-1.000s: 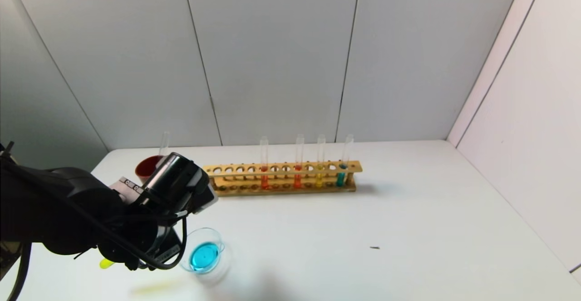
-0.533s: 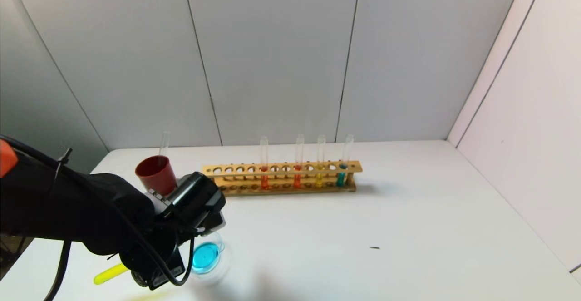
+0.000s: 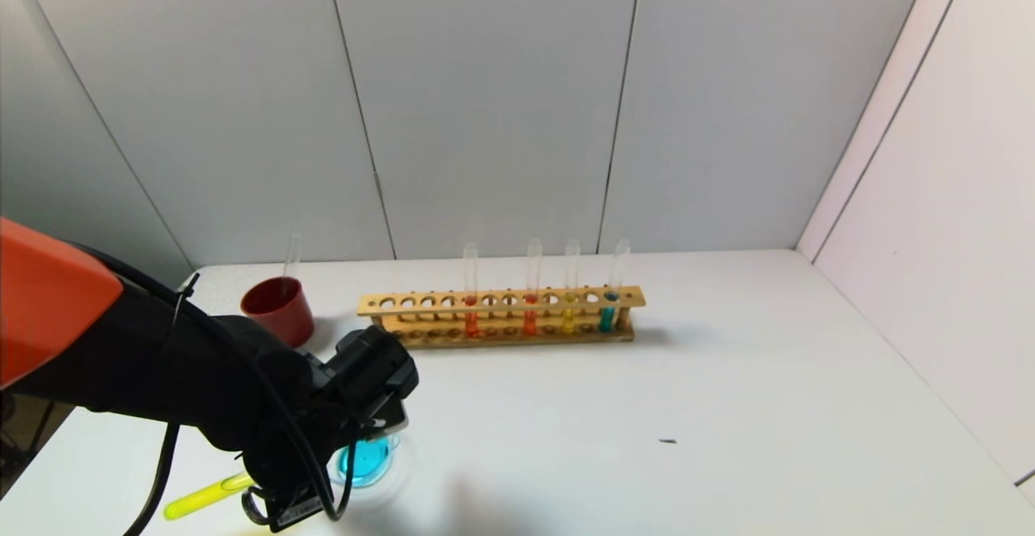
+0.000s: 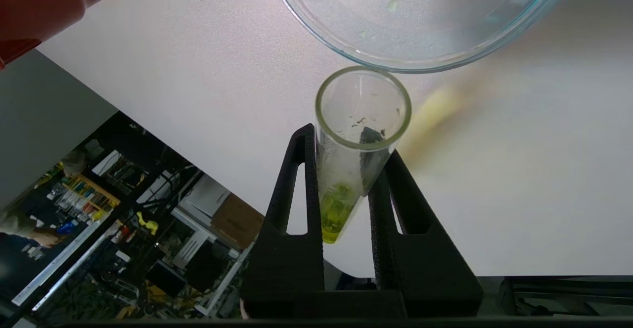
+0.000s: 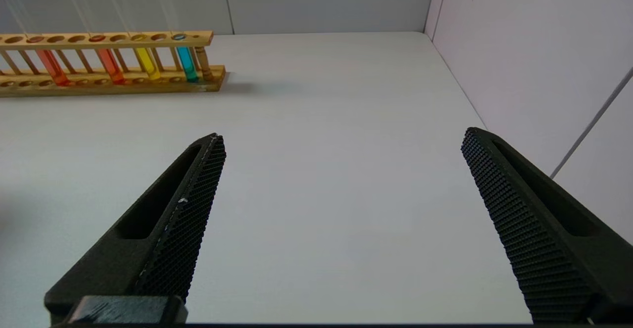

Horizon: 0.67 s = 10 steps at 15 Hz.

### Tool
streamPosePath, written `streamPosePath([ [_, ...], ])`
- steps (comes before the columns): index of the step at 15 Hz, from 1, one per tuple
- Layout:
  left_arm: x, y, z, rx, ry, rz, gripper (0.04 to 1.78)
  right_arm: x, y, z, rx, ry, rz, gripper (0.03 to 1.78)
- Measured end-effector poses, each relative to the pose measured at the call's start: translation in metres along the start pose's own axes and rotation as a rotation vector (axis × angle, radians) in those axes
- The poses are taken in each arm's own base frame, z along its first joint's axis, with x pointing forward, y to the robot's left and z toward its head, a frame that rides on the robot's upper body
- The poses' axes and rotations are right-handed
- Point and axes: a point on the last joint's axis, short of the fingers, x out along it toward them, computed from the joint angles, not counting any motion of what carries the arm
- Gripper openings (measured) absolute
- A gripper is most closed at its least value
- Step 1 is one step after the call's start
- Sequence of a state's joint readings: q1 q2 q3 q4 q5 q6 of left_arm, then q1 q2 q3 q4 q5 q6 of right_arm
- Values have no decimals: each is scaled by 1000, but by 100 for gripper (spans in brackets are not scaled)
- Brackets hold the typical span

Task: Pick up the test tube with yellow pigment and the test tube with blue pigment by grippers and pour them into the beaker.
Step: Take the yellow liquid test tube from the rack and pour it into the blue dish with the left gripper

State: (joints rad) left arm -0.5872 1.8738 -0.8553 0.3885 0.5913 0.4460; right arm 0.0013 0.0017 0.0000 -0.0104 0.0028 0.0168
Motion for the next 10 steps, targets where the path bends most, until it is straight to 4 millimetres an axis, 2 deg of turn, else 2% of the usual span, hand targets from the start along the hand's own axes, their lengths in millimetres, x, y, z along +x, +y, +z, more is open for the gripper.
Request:
streamPosePath([
  [10,1,3,5,100,134,-52,32,0,0,0,0,0,0,174],
])
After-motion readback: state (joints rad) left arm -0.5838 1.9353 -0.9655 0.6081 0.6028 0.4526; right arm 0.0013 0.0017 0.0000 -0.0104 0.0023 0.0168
